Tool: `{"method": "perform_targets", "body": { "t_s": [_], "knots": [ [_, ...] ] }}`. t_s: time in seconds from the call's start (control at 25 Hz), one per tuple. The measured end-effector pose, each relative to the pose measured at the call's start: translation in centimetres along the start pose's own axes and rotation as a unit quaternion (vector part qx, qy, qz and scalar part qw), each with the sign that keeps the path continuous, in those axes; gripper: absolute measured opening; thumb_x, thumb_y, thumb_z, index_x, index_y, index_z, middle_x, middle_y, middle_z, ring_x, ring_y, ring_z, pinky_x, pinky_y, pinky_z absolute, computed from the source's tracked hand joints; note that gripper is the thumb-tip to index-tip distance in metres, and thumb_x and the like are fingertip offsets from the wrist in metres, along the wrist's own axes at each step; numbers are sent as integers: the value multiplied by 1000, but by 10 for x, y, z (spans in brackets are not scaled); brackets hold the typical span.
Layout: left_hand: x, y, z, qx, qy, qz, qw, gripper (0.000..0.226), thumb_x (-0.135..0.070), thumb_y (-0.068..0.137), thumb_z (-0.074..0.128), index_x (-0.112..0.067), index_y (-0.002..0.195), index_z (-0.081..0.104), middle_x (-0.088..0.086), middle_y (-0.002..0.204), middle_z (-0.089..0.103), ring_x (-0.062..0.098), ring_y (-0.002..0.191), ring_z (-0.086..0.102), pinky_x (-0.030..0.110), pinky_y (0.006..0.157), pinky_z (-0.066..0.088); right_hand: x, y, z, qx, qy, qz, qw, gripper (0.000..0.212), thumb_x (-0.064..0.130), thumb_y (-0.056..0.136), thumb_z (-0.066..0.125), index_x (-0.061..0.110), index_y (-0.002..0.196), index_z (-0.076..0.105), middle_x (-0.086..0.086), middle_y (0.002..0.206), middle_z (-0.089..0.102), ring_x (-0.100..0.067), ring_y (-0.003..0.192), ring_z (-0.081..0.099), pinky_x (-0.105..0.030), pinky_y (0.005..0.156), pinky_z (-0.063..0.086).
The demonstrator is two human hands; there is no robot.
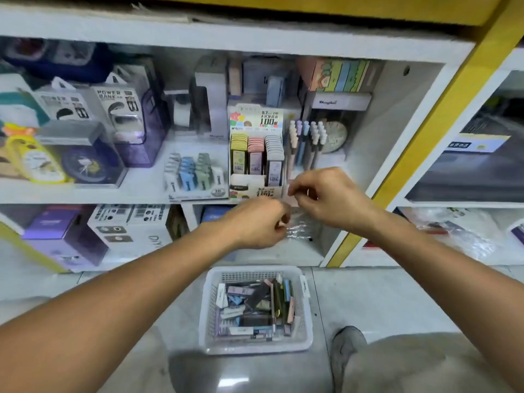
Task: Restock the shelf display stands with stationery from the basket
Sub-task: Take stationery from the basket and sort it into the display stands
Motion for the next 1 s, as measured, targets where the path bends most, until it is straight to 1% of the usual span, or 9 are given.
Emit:
{"method": "perform_targets", "body": {
  "t_s": [0.08, 0.16, 0.28, 0.4, 0.48, 0.56, 0.68, 0.84, 1.0],
  "knots": [
    [17, -22, 59, 185, 22, -34, 982, 24, -22, 85, 62, -15, 108, 67, 6, 101, 69, 26, 90, 64, 34, 75, 53, 6, -29, 64, 164, -46, 16, 985, 26, 12, 85, 57, 20, 102, 74, -3, 102, 73, -21, 95, 65, -35, 84, 53],
    [41, -50, 112, 318, 47, -65, 945, 26, -22, 85, 67, -6, 105, 69, 13, 101, 71, 27, 83, 66, 37, 74, 57, 3, -68, 135, 325, -67, 59, 942, 28, 9, 86, 56, 17, 108, 73, -6, 107, 69, -25, 97, 64, -37, 86, 55],
    [71, -70, 167, 341, 59, -123, 930, 17, -22, 83, 69, -8, 78, 60, 12, 87, 66, 25, 71, 60, 37, 70, 55, -16, -117, 219, 416, -25, 159, 895, 22, 3, 88, 54, 5, 106, 66, -13, 101, 68, -23, 79, 62, -32, 74, 57],
    [81, -76, 220, 326, 34, -151, 933, 22, -22, 82, 70, -11, 80, 51, 12, 94, 61, 27, 83, 58, 34, 72, 49, -47, -140, 277, 374, 29, 273, 886, 23, 6, 89, 56, 1, 111, 64, -16, 112, 67, -26, 90, 65, -31, 79, 56],
    [86, -78, 258, 330, 6, -161, 930, 27, -24, 83, 71, -10, 101, 58, 12, 109, 63, 28, 94, 61, 33, 77, 51, -65, -152, 306, 320, 67, 358, 875, 26, 11, 92, 57, 3, 115, 64, -16, 114, 66, -29, 100, 66, -33, 83, 56],
    [91, -74, 288, 320, -19, -176, 931, 48, -28, 81, 75, -9, 120, 56, 13, 118, 59, 29, 103, 61, 36, 83, 53, -76, -157, 325, 257, 59, 394, 880, 28, 18, 96, 54, 3, 120, 58, -17, 116, 64, -33, 104, 64, -37, 85, 55],
    [95, -55, 318, 280, -21, -184, 942, 66, -35, 79, 77, -8, 132, 48, 13, 128, 52, 31, 117, 52, 42, 95, 49, -90, -154, 346, 197, 36, 400, 894, 36, 21, 99, 51, 1, 128, 47, -18, 123, 55, -34, 110, 59, -43, 90, 52],
    [101, -24, 352, 242, -10, -203, 949, 72, -23, 83, 74, -2, 140, 36, 18, 139, 44, 34, 129, 42, 45, 99, 44, -106, -145, 384, 229, 19, 429, 873, 41, 27, 100, 54, 1, 130, 44, -15, 124, 55, -30, 111, 59, -36, 80, 49],
    [105, -14, 373, 226, 3, -234, 946, 70, -3, 80, 69, 1, 140, 34, 22, 137, 39, 37, 126, 39, 46, 97, 47, -108, -138, 398, 232, -37, 440, 867, 41, 17, 99, 48, -2, 136, 42, -17, 126, 54, -31, 104, 64, -33, 69, 45]
  ]
}}
Point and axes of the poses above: each hand's wrist, its own y-axis towards the middle knuckle, its own z-axis out of the palm, x = y × z, the point moved 7 cm from there along y, towards the middle knuckle
